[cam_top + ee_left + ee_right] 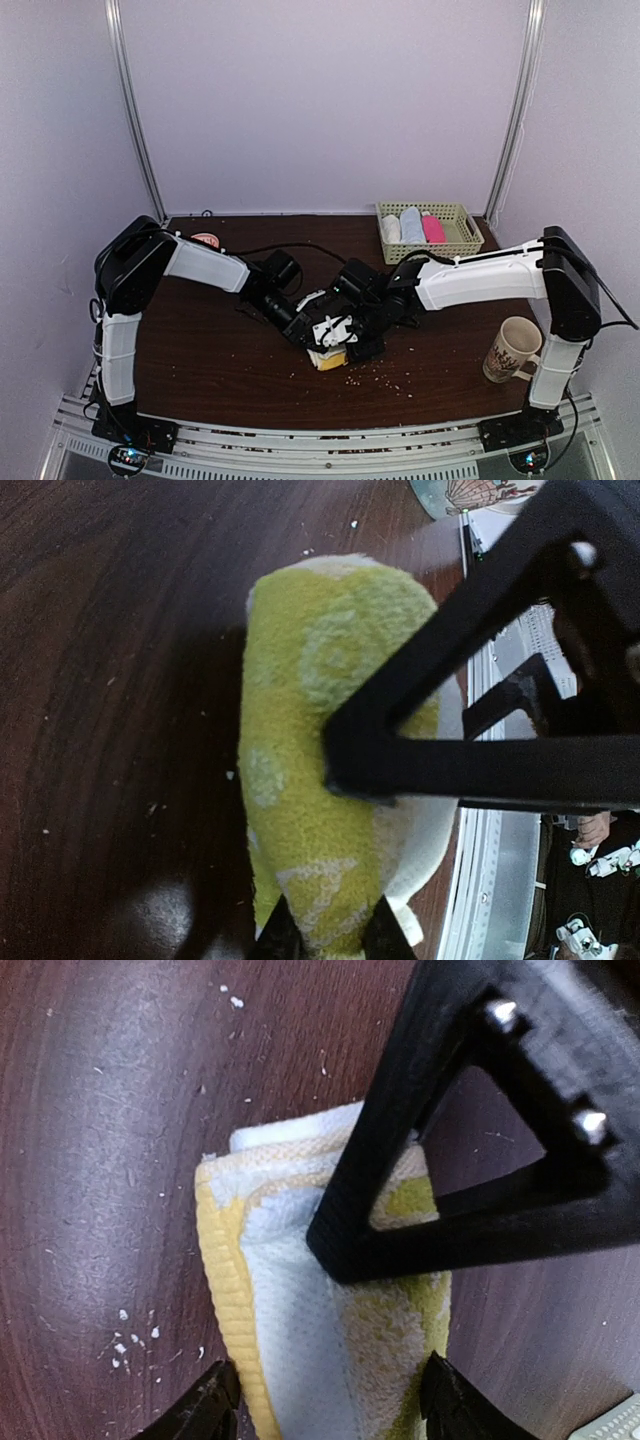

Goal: Roll the towels
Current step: Roll the towel at the center of the board, then pick up the towel from the center of the board, then place the towel in the storage box.

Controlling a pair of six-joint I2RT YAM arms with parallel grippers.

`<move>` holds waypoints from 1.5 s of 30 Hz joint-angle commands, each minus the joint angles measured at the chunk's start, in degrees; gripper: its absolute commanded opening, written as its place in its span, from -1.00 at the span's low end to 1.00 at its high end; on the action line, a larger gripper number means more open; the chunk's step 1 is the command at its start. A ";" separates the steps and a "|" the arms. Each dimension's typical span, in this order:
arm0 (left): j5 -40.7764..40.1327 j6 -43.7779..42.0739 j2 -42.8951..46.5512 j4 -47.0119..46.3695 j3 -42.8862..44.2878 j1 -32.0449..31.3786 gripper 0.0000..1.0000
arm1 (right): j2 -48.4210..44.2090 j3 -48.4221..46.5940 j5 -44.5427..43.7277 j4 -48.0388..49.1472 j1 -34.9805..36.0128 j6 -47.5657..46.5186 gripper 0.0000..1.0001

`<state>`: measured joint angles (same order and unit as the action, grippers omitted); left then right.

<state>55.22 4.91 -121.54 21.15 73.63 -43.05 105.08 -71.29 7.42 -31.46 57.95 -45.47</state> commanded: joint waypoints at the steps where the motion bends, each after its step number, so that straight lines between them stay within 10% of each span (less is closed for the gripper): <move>1: -2.42 -0.59 -2.16 2.69 0.29 0.61 -0.98 | 3.36 -0.62 -2.24 1.77 0.38 -1.41 0.24; 15: -7.42 -0.95 1.82 3.55 0.87 2.47 -0.37 | 7.97 -0.40 -3.12 0.72 0.33 -0.70 -0.68; 24: -21.16 0.88 13.63 2.14 0.80 8.38 -0.03 | 0.74 -3.75 -0.69 -4.90 -3.71 5.89 -0.82; 45: -24.61 1.20 18.84 -4.55 -3.26 11.03 -0.12 | 4.46 -31.31 4.93 -3.34 -42.98 39.05 -0.82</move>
<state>30.72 5.85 -102.69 19.00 70.87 -32.25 106.74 -97.34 14.72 -38.04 20.84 -18.59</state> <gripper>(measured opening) 0.444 0.196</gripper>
